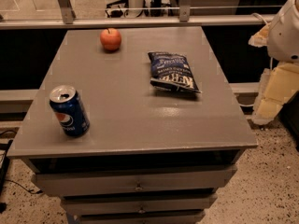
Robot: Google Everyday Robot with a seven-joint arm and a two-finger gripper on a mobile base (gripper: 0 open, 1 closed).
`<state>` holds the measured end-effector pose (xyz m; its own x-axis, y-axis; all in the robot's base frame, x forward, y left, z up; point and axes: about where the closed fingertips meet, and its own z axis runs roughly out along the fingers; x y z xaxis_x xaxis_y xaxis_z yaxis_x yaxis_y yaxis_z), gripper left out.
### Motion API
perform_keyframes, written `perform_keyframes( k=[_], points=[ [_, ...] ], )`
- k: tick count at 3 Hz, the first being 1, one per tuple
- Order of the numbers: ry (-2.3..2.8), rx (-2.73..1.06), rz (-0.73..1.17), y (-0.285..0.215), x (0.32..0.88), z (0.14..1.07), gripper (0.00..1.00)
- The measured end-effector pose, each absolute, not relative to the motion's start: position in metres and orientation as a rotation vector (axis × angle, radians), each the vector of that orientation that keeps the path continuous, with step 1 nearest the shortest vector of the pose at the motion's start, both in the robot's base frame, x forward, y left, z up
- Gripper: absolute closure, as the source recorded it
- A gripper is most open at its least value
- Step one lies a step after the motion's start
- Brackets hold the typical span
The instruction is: Pick pepsi can
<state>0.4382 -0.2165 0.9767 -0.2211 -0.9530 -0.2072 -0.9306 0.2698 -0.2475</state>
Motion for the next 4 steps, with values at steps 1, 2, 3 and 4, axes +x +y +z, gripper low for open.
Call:
perform_keyframes(
  k=[1, 2, 3, 4],
  points=[
    [2.230, -1.724, -0.100, -0.217, 0.438, 0.977, 0.00],
    [2.167, -1.736, 0.044, -0.199, 0.443, 0.965, 0.00],
    [2.091, -1.744, 0.216, -0.178, 0.448, 0.952, 0.00],
    [1.916, -1.783, 0.421, -0.130, 0.449, 0.935, 0.00]
  ],
)
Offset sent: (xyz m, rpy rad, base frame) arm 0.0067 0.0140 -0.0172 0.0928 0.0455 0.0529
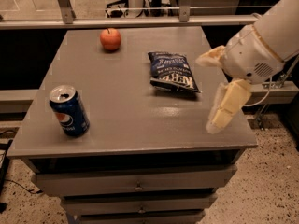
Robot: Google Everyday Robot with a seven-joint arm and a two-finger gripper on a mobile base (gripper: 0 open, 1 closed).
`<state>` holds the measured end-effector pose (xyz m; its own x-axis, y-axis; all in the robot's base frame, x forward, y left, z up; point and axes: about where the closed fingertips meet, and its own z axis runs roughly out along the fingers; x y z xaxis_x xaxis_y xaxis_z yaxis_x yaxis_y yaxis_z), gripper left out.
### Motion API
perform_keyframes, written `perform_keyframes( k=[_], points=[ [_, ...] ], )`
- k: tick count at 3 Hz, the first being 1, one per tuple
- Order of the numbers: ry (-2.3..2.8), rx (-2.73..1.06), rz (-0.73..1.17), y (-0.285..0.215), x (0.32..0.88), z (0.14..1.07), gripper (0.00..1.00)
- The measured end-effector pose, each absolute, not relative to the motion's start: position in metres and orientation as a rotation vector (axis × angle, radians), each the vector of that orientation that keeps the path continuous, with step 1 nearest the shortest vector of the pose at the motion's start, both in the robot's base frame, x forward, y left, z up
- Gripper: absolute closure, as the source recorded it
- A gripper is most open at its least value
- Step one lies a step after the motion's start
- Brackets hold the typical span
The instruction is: Pick pepsi can
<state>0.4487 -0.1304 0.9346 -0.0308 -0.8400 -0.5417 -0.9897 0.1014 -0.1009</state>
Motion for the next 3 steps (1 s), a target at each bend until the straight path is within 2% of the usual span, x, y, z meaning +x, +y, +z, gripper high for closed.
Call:
perform_keyframes(
  k=[1, 2, 3],
  points=[
    [1.673, -1.814, 0.630, -0.050, 0.443, 0.930, 0.00],
    [1.496, -1.826, 0.742, 0.017, 0.437, 0.938, 0.00],
    [1.496, -1.826, 0.742, 0.017, 0.437, 0.938, 0.00]
  ],
)
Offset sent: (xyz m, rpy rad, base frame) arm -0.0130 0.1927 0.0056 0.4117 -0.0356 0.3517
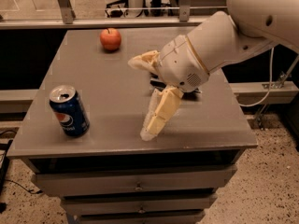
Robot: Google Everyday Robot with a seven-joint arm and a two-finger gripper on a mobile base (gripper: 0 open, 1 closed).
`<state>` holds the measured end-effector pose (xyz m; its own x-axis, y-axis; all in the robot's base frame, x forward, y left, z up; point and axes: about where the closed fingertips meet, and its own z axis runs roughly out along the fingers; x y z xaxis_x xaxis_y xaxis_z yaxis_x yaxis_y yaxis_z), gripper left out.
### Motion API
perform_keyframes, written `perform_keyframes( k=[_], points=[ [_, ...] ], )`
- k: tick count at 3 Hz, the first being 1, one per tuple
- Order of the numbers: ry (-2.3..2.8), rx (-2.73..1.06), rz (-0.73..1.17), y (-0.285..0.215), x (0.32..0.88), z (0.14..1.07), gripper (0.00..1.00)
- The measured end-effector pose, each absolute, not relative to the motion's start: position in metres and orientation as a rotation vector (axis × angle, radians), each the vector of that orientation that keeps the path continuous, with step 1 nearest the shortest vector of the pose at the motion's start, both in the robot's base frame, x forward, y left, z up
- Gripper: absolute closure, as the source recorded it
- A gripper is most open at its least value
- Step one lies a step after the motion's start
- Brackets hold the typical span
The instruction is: Pick pepsi can
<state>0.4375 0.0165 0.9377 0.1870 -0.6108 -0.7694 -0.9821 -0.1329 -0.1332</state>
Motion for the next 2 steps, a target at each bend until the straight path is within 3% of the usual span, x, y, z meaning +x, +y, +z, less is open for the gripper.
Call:
perform_keyframes(
  k=[1, 2],
  points=[
    [1.476, -1.803, 0.748, 0.026, 0.440, 0.934, 0.00],
    [1.405, -1.753, 0.790, 0.067, 0.456, 0.915, 0.00]
  ],
)
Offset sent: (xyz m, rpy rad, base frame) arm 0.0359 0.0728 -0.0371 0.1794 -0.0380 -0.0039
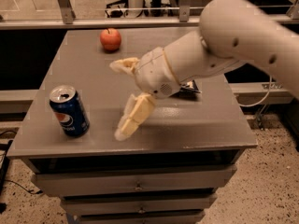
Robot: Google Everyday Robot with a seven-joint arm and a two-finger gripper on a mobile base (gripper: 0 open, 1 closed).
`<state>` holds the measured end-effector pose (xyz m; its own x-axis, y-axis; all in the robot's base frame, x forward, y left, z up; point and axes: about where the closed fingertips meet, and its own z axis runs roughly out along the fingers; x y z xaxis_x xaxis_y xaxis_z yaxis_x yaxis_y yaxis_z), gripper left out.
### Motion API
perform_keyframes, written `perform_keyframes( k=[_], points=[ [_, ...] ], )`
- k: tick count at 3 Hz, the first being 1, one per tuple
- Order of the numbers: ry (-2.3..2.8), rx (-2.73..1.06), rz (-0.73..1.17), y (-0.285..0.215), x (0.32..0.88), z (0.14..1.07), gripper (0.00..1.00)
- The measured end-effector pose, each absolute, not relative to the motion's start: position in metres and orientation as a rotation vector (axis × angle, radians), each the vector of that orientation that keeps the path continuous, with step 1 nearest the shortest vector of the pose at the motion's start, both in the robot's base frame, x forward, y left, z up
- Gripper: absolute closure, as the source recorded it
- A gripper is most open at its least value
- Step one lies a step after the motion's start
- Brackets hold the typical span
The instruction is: Pick pepsi can
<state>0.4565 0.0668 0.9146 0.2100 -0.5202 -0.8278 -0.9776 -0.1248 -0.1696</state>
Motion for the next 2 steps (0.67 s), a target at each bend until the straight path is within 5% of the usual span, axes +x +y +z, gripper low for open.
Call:
perform_keyframes(
  k=[2],
  points=[
    [1.329, -1.697, 0.910, 0.133, 0.483, 0.882, 0.00]
  ],
)
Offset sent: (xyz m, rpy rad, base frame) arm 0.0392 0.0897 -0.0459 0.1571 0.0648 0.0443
